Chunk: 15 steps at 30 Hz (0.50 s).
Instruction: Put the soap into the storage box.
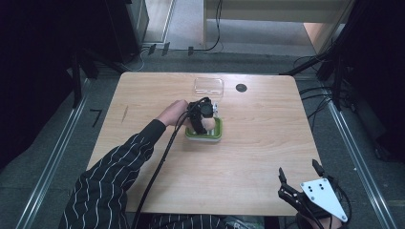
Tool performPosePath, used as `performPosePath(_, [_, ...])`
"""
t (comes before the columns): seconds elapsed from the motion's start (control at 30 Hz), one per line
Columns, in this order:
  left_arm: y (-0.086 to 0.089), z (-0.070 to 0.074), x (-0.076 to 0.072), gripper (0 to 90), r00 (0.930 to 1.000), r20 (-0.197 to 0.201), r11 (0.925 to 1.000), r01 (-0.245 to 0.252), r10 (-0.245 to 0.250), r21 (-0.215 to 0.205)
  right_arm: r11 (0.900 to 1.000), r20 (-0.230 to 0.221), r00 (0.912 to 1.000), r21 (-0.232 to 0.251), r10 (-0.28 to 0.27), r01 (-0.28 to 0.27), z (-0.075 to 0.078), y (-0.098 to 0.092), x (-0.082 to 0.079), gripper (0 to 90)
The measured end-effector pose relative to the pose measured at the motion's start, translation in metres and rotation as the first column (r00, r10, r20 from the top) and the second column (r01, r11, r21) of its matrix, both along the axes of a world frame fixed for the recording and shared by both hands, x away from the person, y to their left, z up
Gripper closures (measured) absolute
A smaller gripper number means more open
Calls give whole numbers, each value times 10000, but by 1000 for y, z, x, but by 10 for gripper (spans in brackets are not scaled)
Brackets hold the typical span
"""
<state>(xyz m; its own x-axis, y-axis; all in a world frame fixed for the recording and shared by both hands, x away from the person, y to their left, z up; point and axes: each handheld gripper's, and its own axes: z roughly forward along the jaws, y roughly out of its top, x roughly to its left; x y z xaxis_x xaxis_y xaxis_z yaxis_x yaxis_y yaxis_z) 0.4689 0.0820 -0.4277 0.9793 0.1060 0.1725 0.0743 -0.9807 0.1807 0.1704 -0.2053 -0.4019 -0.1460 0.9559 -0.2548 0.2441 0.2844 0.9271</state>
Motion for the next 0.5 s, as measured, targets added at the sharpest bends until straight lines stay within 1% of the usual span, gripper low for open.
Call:
performPosePath(0.17, [-1,-2,0,336,10000,-37,10000,-61,61,-48,10000,13,10000,-6,-13,13,0,0,0,134])
performPosePath(0.2, [-1,-2,0,336,10000,-37,10000,-84,84,0,10000,-1,10000,10,-14,14,0,0,0,134])
performPosePath(0.3, [-1,-5,1,336,9995,-133,9995,-297,296,-58,10000,3,10000,51,-43,43,0,0,0,134])
performPosePath(0.33, [-1,-5,2,336,9995,-116,9996,-279,279,79,10000,3,10000,26,-23,23,0,0,0,134])
performPosePath(0.43, [-2,-6,2,336,9993,-183,9995,-326,326,16,10000,4,10000,52,-39,39,0,0,0,135])
performPosePath(0.5, [-2,-6,2,335,9984,-271,9988,-491,492,25,10000,11,10000,58,-41,41,0,0,0,134])
